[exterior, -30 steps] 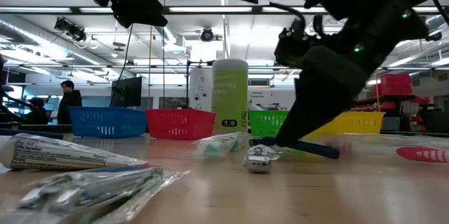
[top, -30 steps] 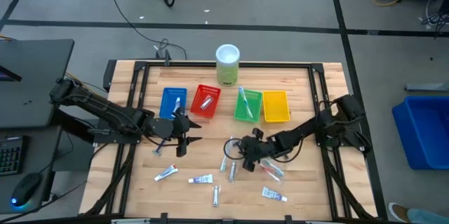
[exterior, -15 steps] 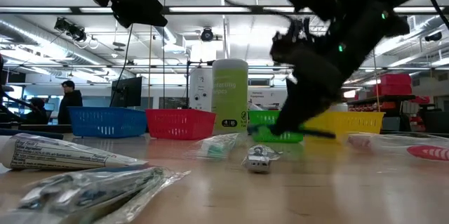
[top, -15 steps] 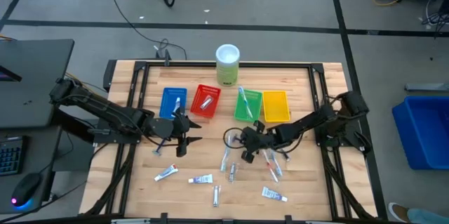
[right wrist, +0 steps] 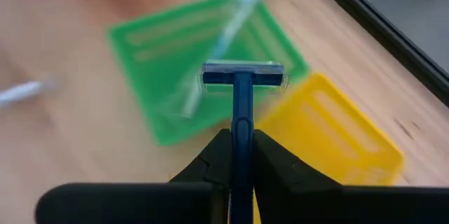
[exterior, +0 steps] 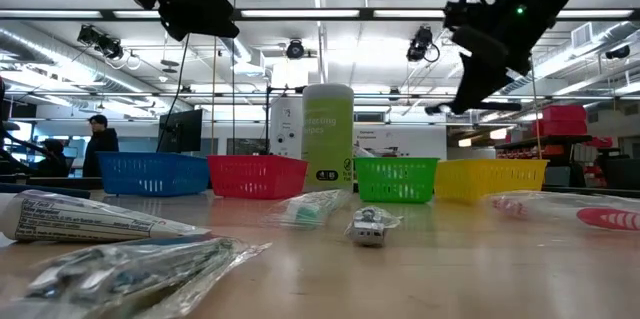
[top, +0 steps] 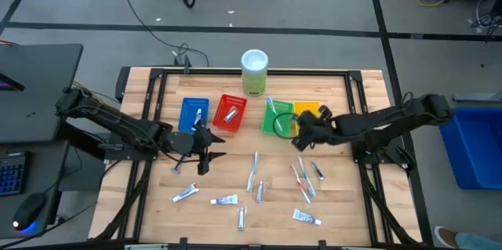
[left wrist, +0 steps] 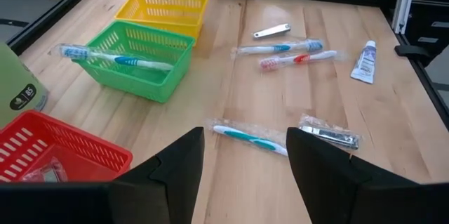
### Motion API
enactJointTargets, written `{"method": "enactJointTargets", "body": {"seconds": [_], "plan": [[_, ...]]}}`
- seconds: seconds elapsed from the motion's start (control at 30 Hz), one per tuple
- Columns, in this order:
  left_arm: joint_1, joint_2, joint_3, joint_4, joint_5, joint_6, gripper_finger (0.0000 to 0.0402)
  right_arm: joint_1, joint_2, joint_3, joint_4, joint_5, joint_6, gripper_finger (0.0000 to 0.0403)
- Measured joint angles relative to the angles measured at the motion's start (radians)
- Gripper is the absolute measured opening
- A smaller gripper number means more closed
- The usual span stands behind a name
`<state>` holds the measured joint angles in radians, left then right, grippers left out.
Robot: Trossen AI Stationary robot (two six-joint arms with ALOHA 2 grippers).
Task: Pick & Place Travel size toiletries
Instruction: Put the blue razor into the yellow basket, then put the white toothpaste into the blue basket
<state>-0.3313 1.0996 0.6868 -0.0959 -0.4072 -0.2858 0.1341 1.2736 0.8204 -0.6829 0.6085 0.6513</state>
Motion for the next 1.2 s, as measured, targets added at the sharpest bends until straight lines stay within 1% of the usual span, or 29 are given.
{"method": "enactJointTargets", "body": {"seconds": [0.13, 0.23, 0.33, 0.5, 0.6, 0.7, 1.03, 1.2], "plan": [[0.0, 0.0, 0.0, 0.001, 0.0, -0.002, 0.0213, -0.066, -0.012, -0.001, -0.091, -0.008, 0.045, 0.0041], [0.0, 0.0, 0.0, 0.005, -0.001, -0.002, 0.0213, -0.111, -0.011, -0.033, -0.075, -0.016, 0.069, 0.0041], [0.0, 0.0, 0.0, 0.005, -0.004, -0.002, 0.0213, -0.153, -0.01, -0.098, 0.002, -0.043, 0.085, 0.0042], [0.0, 0.0, 0.0, 0.007, -0.025, -0.002, 0.0213, -0.211, -0.01, -0.215, 0.204, -0.062, 0.073, 0.0051], [0.0, 0.0, 0.0, 0.007, -0.026, -0.002, 0.0213, -0.238, -0.01, -0.267, 0.288, -0.062, 0.028, 0.0059], [0.0, 0.0, 0.0, 0.007, -0.026, -0.002, 0.0213, -0.259, -0.01, -0.302, 0.33, -0.063, -0.049, 0.0074], [0.0, 0.0, 0.0, 0.008, -0.027, -0.008, 0.0213, -0.299, -0.01, -0.34, 0.404, -0.087, -0.075, 0.0148], [0.0, 0.0, 0.0, 0.008, -0.007, -0.032, 0.0213, -0.298, -0.017, -0.329, 0.488, -0.087, -0.17, 0.0172]]}}
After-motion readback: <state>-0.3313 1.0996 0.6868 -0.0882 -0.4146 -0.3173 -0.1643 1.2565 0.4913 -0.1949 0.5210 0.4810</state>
